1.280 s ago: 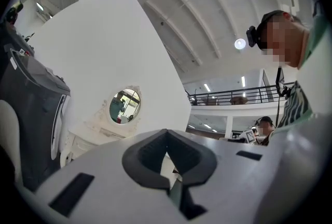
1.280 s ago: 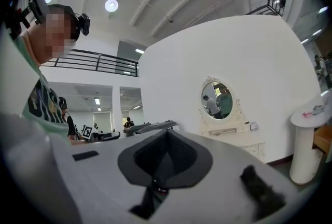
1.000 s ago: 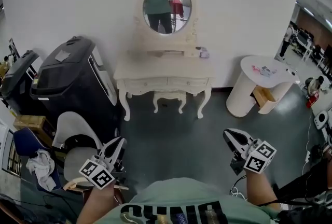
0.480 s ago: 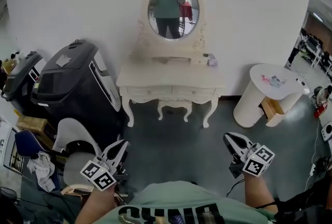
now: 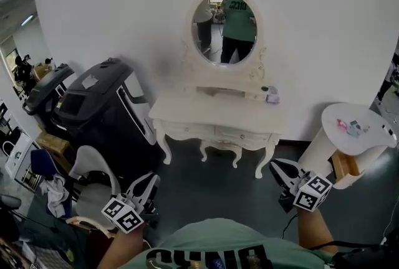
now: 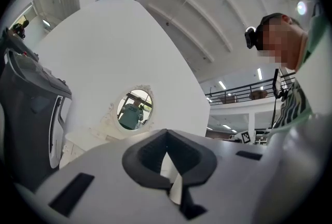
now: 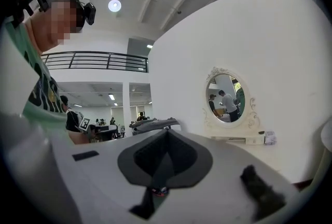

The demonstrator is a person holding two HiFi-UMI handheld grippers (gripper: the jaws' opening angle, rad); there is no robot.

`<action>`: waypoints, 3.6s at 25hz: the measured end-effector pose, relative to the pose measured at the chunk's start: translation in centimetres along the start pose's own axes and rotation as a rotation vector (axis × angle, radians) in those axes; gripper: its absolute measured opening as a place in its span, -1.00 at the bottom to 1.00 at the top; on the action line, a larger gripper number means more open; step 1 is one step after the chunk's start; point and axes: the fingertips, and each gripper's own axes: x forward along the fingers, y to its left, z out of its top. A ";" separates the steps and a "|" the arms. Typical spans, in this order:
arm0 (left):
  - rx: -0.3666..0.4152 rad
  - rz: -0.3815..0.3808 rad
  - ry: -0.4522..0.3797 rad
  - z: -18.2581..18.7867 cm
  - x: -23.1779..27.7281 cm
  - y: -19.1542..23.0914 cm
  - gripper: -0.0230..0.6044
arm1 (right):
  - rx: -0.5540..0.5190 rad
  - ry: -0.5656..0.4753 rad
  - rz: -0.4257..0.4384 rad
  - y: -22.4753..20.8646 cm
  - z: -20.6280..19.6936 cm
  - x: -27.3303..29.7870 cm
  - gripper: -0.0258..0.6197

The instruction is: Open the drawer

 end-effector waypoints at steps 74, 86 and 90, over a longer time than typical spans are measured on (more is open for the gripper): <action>-0.078 -0.293 0.214 -2.3 48.7 21.3 -0.90 | 0.094 -0.032 -0.258 -40.7 3.4 19.8 -0.88; -0.122 -0.585 0.264 2.6 57.0 33.3 -0.90 | 0.037 -0.059 -0.560 -39.1 6.7 29.2 -0.89; -0.122 -0.704 0.321 1.9 59.0 34.6 -0.90 | 0.039 -0.051 -0.659 -38.4 6.3 30.9 -0.88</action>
